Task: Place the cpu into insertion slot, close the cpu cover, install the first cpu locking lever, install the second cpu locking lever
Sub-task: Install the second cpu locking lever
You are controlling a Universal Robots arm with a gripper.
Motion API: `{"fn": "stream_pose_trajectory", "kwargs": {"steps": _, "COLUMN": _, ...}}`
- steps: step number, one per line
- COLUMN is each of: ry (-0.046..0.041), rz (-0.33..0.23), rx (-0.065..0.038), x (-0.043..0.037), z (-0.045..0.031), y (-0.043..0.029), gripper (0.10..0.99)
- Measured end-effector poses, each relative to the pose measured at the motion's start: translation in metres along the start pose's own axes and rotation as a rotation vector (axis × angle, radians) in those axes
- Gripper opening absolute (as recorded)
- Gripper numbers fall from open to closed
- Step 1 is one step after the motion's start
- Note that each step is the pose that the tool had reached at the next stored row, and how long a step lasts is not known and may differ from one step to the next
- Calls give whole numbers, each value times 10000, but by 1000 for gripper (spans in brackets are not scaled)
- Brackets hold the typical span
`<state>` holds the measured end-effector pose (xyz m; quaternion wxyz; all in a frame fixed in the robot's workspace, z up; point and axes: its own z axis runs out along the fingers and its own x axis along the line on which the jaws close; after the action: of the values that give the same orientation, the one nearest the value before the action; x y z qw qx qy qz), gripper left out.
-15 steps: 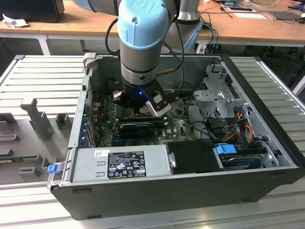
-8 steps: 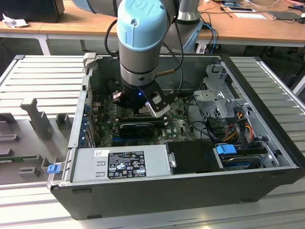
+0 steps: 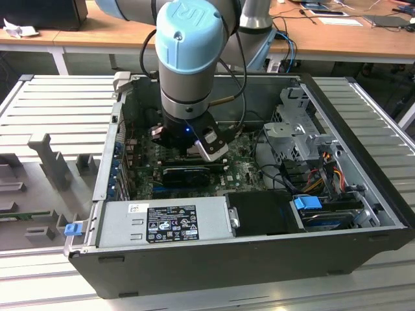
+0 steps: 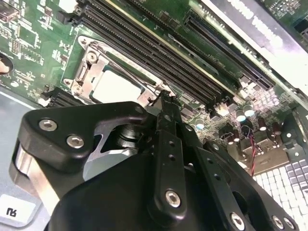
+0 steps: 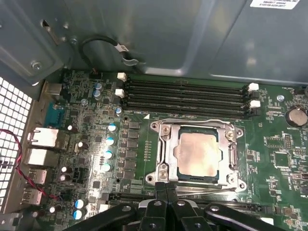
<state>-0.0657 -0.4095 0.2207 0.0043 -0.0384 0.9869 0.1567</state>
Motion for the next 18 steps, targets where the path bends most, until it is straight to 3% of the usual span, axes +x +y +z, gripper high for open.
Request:
{"fn": "stream_pose_trajectory", "kwargs": {"steps": 4, "ry": 3, "rz": -14, "rx": -29, "x": 16, "z": 96, "y": -32, "gripper": 106}}
{"fn": "stream_pose_trajectory", "kwargs": {"steps": 7, "ry": -17, "rz": -20, "rx": -305, "x": 81, "z": 116, "y": -59, "gripper": 106}}
{"fn": "stream_pose_trajectory", "kwargs": {"steps": 9, "ry": -28, "rz": -17, "rx": -421, "x": 83, "z": 131, "y": -71, "gripper": 106}}
{"fn": "stream_pose_trajectory", "kwargs": {"steps": 13, "ry": -33, "rz": -19, "rx": -490, "x": 91, "z": 213, "y": -100, "gripper": 106}}
{"fn": "stream_pose_trajectory", "kwargs": {"steps": 18, "ry": -40, "rz": -19, "rx": -580, "x": 102, "z": 240, "y": -109, "gripper": 106}}
